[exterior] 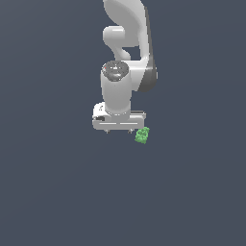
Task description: Pick up the object and move it to a goal position.
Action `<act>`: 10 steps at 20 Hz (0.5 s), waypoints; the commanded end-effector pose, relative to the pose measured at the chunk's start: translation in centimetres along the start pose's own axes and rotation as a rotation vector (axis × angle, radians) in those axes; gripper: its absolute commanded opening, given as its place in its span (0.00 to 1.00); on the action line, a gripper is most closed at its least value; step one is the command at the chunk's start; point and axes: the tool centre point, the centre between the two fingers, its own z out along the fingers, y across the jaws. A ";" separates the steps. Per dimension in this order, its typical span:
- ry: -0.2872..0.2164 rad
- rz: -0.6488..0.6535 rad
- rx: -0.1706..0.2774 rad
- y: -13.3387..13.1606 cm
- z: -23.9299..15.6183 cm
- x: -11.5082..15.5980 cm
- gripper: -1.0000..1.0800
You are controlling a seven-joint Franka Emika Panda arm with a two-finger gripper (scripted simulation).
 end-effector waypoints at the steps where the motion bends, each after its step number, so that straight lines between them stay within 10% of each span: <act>1: 0.000 0.008 0.000 -0.4 0.1 -0.1 0.96; 10: 0.006 0.085 -0.003 -3.2 1.3 -1.1 0.96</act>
